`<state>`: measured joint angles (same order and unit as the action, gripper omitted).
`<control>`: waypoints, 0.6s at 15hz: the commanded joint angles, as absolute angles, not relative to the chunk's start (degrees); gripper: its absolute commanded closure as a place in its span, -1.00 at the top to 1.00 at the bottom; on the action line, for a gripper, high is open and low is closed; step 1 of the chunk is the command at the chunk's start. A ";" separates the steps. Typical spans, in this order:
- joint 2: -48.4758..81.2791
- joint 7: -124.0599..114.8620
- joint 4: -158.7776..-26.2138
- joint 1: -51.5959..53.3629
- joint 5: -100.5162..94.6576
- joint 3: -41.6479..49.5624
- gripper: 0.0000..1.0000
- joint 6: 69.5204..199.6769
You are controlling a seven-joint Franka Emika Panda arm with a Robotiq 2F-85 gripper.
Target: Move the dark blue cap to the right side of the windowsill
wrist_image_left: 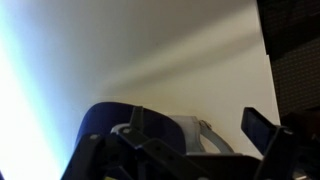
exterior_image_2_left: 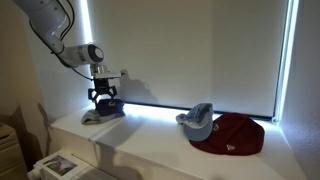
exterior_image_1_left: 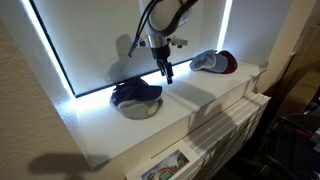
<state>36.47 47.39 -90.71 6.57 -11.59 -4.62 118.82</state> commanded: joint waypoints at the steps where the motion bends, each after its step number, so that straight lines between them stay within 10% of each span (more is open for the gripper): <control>1: 38.65 46.74 -87.82 6.25 -12.76 -5.80 1.00 116.50; 9: 40.06 46.19 -89.18 5.75 -13.55 -6.26 1.00 139.61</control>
